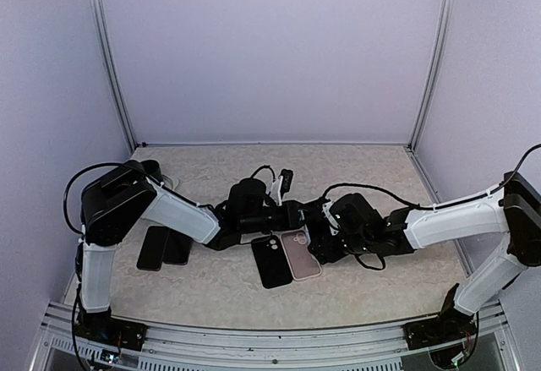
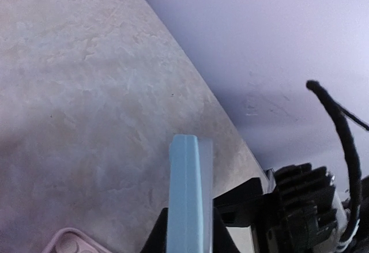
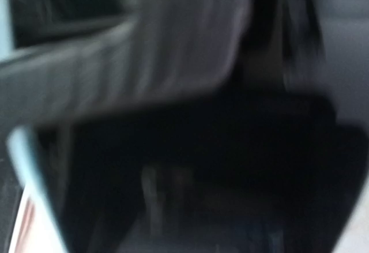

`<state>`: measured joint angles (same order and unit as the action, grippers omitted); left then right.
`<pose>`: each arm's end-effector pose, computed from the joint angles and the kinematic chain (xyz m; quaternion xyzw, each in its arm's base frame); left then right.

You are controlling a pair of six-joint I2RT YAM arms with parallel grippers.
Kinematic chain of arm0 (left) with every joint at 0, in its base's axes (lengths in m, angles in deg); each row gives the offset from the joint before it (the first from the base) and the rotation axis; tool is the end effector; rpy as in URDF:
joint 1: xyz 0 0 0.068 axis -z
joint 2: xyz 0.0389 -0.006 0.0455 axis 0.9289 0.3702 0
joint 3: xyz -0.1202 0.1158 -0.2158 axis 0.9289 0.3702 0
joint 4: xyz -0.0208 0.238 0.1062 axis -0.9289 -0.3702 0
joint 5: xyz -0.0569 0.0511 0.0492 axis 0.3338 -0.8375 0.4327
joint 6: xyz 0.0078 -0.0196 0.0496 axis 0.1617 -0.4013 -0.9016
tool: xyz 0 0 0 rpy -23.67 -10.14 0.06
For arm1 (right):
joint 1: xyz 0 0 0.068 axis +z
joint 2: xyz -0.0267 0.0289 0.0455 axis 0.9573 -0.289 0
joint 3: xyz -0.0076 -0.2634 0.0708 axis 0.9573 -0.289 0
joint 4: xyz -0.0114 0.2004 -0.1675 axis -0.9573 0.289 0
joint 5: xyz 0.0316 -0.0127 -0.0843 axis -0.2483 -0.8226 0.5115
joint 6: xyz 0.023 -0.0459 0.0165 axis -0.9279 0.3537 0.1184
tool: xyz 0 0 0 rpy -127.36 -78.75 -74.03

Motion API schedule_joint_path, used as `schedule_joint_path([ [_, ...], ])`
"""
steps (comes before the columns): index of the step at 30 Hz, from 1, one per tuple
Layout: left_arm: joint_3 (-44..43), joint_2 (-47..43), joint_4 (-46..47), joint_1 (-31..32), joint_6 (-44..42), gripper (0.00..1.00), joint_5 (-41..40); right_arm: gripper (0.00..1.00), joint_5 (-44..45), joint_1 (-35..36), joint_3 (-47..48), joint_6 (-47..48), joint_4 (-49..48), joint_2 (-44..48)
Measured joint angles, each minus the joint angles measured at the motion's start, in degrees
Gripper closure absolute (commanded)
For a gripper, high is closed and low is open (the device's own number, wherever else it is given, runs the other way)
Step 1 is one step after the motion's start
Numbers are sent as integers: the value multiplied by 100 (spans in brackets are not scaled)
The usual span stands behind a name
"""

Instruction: Put the phone into the phone case

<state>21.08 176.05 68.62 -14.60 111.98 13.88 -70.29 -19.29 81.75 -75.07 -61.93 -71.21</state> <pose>0.2597 -0.3676 0.1462 0.1289 0.7691 -0.5336 0.3273 0.1788 0.2329 0.1657 -0.1961 0.9094 0.1510 0.3344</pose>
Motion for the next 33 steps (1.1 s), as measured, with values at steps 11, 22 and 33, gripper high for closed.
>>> schedule_joint_path([
  [11, 101, -164, -90, 2, -798, 100, 114, 1, -627, -343, -175, 299, -122, 313],
  [22, 420, -1180, -1338, 7, -2688, 100, -33, 1, -2645, -1300, -1139, 1069, -1296, 2210],
  [33, 555, -3797, -2485, 953, -4330, 100, 192, 10, -4896, -1443, -704, 2592, -1565, 2378],
])
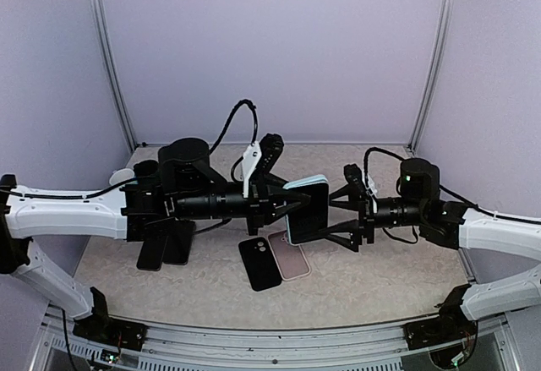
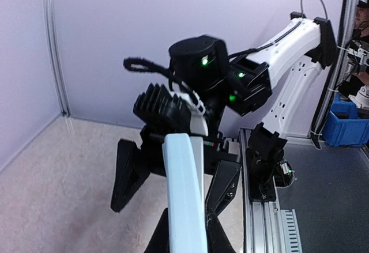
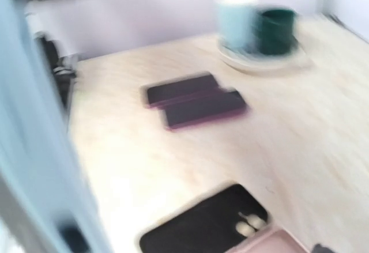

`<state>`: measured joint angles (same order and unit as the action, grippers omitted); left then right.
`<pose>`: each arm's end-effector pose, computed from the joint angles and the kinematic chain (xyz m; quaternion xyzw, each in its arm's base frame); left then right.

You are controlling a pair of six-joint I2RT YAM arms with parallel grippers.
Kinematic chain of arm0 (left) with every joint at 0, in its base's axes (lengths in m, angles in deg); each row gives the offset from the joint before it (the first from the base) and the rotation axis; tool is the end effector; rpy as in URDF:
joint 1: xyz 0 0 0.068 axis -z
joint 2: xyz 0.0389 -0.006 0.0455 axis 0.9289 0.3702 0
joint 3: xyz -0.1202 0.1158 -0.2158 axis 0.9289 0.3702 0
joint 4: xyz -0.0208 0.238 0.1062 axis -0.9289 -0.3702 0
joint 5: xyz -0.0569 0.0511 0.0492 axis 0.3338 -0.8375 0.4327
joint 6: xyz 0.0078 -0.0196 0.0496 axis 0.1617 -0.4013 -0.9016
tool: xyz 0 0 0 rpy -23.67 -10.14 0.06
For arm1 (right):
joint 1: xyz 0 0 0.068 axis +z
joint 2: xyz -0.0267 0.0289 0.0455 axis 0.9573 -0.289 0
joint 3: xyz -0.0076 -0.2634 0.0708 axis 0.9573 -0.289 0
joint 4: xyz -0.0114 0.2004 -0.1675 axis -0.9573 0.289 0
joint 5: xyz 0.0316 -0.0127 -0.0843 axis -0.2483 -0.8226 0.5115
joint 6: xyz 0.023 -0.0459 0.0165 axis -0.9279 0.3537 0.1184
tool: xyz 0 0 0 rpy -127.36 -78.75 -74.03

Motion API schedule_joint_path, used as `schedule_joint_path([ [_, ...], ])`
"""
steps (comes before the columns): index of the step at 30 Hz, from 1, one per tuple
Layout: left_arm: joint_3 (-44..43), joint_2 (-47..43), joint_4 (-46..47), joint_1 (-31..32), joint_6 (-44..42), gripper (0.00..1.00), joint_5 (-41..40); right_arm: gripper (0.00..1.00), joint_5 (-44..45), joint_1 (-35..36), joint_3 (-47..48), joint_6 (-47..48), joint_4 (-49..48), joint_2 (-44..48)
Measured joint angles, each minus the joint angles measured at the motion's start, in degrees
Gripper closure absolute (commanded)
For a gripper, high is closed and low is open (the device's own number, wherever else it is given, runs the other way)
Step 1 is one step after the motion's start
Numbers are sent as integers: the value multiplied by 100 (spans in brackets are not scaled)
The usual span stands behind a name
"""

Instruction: Put the phone into the phone case

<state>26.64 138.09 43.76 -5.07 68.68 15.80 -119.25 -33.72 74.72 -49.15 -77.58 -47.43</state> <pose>0.1471 -0.3127 0.3234 0.4503 0.5848 -0.4476 0.5049 0.1738 0.1710 0.2583 -0.4411 0.6439 0.4288 0.4549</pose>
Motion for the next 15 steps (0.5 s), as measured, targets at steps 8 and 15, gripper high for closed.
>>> schedule_joint_path([
  [8, 79, -542, -72, 151, -402, 100, 105, 44, -1095, 254, 72, 813, -140, 15],
  [15, 83, -518, -164, 232, -455, 100, 210, 86, -1239, 365, 85, 1115, -177, 203],
])
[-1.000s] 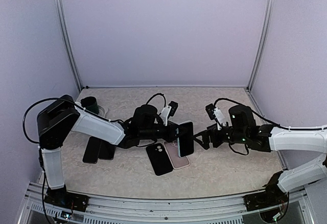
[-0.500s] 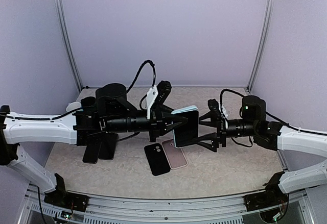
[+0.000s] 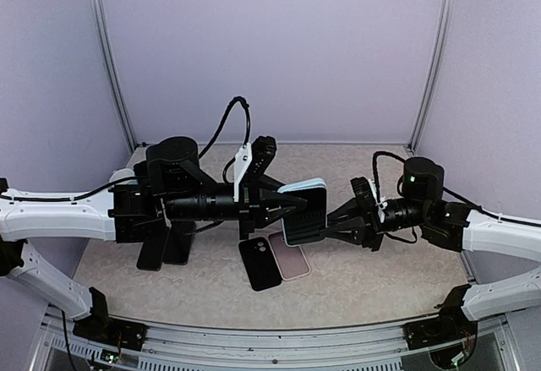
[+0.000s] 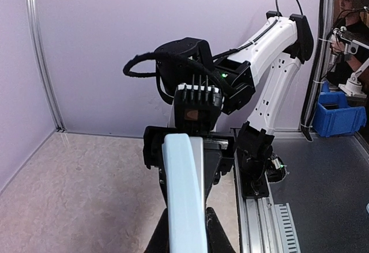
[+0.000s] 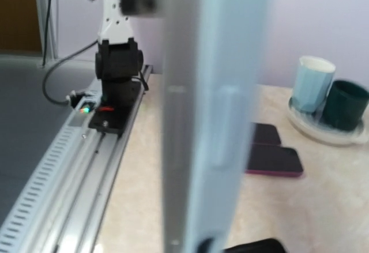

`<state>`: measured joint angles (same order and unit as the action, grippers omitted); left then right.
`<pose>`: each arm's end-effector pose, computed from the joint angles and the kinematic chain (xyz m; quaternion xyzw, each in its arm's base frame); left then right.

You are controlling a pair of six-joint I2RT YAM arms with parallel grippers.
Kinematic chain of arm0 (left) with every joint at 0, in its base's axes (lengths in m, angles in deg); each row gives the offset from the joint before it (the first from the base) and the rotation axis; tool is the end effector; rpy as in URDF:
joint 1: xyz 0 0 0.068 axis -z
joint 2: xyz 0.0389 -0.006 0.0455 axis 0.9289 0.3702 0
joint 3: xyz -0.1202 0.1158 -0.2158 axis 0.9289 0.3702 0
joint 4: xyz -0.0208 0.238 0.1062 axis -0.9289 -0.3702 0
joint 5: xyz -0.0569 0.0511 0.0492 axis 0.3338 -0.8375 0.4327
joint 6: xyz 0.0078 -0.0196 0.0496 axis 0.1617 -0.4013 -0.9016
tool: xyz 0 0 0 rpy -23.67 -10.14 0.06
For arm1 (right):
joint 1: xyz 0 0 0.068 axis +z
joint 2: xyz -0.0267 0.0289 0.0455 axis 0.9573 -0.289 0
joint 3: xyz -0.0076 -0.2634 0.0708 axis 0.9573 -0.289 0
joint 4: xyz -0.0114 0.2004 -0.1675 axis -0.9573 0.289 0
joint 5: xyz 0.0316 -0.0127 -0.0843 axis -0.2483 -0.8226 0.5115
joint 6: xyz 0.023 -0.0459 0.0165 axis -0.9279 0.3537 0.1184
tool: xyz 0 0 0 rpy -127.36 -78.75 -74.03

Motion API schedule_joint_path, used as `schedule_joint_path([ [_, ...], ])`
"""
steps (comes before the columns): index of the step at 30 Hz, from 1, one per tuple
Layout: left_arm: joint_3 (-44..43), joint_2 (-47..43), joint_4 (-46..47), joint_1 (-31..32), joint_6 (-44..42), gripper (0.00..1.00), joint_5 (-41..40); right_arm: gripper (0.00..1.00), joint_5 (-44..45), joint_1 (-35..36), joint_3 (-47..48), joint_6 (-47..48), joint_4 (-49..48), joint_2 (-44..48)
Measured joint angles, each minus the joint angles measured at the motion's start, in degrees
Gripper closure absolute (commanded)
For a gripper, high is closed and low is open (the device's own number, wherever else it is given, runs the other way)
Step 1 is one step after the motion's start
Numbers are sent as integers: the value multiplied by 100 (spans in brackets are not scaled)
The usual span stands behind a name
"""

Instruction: Put the phone into the phone case

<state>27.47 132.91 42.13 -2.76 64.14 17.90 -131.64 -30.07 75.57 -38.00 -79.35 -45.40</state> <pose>0.1245 -0.2997 0.3437 0.4868 0.5336 -0.4550 0.5208 0.1524 0.1799 0.2754 -0.5605 0.4991 0.4666 0.4681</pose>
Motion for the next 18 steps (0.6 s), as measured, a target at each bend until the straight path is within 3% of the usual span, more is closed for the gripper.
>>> schedule_joint_path([
  [3, 52, 0, 52, 4, -15, 100, -22, 68, 15, 9, 13, 22, 72, -20],
  [5, 94, 0, 81, 13, -7, 100, -7, 63, -2, 26, 20, 24, 114, -55],
  [7, 129, 0, 98, 22, 7, 100, 15, 74, -26, 28, 22, 46, 131, -98],
  [9, 151, 0, 114, 26, 9, 100, 13, 98, -48, 35, 22, 52, 149, -122],
  [18, 192, 0, 151, 48, 9, 100, -271, 100, 50, 57, 26, 37, 192, -129],
])
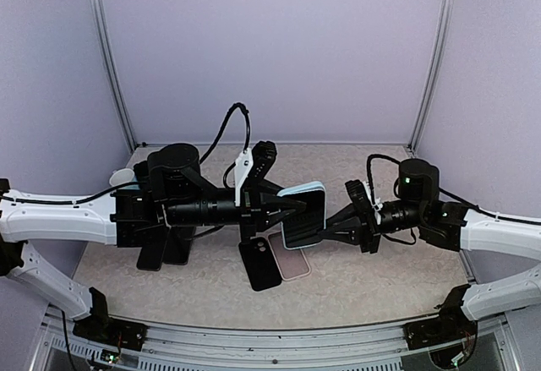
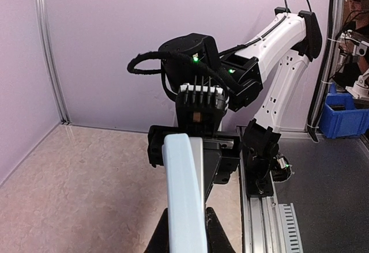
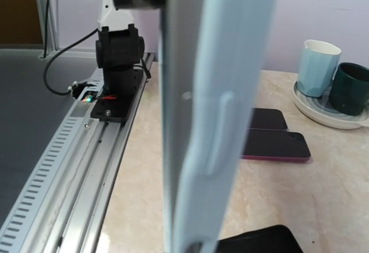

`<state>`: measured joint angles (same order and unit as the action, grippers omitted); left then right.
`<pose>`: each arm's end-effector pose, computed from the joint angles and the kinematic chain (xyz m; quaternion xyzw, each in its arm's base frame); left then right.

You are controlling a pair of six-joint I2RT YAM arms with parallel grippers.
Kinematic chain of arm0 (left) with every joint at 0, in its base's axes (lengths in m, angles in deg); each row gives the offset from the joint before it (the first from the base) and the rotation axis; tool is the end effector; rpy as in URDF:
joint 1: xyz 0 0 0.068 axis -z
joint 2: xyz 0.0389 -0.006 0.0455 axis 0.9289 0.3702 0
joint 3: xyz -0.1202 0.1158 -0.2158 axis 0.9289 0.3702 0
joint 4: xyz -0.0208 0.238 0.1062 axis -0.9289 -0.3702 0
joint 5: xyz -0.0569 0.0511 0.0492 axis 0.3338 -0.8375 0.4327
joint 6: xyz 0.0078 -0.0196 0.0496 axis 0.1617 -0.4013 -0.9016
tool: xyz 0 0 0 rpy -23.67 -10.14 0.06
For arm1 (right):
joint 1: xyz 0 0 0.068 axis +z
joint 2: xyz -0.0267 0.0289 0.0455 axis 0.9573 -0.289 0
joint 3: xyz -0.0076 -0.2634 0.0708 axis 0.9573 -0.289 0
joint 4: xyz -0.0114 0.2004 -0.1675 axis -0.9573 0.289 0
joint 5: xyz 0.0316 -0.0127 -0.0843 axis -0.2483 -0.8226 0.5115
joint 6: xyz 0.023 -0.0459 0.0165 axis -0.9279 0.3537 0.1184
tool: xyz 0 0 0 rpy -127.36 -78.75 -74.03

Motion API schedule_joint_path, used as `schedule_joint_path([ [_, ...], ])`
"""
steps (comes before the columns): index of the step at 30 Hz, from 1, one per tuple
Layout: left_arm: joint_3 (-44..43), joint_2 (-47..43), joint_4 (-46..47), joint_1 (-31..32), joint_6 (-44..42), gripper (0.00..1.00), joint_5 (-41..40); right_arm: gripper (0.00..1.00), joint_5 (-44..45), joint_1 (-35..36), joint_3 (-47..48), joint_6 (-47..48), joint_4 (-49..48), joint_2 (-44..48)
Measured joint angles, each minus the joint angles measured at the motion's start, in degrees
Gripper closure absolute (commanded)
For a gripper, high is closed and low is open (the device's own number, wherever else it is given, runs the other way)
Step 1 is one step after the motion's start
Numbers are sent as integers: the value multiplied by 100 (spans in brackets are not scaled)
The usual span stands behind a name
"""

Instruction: Put the phone into the phone case

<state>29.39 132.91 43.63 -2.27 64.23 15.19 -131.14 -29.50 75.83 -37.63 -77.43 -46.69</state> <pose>0.1232 -0.2997 0.3345 0.4778 0.5452 -0.4435 0.5271 0.1532 0.1836 0.2688 -0.5625 0.5137 0.4662 0.4498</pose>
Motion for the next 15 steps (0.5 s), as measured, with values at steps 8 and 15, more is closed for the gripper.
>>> schedule_joint_path([
  [8, -2, 26, 136, 125, -50, 100, -295, 91, 24, -7, -44, -28, -15, 179],
  [15, -2, 389, 304, 122, -48, 100, -81, 50, -105, 7, -101, -136, -170, 210],
])
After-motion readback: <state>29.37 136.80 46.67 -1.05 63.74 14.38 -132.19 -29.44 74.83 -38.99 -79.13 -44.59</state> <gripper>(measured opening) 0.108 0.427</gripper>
